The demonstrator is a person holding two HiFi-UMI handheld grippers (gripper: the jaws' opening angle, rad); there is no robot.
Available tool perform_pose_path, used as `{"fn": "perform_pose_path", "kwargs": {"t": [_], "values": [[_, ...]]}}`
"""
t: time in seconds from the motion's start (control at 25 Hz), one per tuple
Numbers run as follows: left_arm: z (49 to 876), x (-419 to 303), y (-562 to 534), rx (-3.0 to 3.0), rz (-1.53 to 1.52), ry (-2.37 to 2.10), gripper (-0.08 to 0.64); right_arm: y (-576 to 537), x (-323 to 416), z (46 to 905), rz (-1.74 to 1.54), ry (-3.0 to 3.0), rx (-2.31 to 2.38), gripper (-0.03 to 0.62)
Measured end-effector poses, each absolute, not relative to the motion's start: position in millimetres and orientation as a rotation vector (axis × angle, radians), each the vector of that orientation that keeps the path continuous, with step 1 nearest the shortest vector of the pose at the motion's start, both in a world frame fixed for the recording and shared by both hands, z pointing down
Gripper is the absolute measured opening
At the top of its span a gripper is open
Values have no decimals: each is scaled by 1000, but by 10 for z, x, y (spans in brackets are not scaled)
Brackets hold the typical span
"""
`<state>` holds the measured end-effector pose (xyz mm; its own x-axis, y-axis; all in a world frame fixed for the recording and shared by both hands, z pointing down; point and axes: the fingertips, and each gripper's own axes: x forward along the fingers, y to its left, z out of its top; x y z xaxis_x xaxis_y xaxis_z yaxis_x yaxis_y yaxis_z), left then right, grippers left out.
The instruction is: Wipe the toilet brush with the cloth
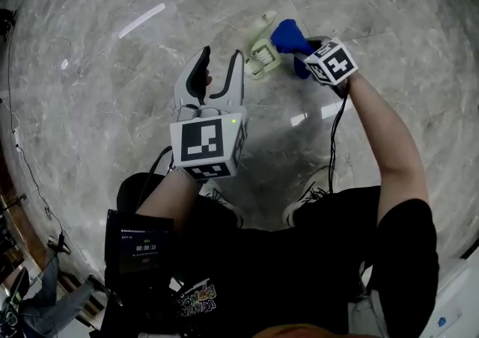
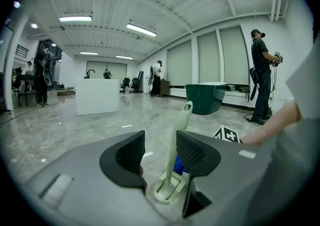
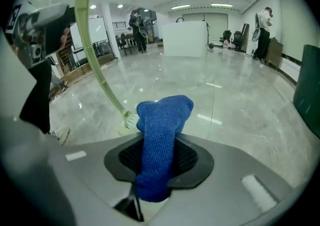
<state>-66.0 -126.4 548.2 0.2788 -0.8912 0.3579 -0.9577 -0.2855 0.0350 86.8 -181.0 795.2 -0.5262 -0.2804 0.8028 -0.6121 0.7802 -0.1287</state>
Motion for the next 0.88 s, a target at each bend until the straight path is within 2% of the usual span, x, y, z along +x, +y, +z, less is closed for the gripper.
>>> {"fn": "perform_pose_path", "kwargs": {"t": [0.28,0.48,0.88], "values": [[5679,-589,-1260,2204,394,-1689,198,-1473,567,7338,191,-2251,314,121],[5710,-539,-1263,2192,392,-1688,196,-1249,457,6700,298,-2472,129,121],[5656,-575,-1257,2177,339,-1668,196,-1380,561,5456,342,-2803,146,121]]}}
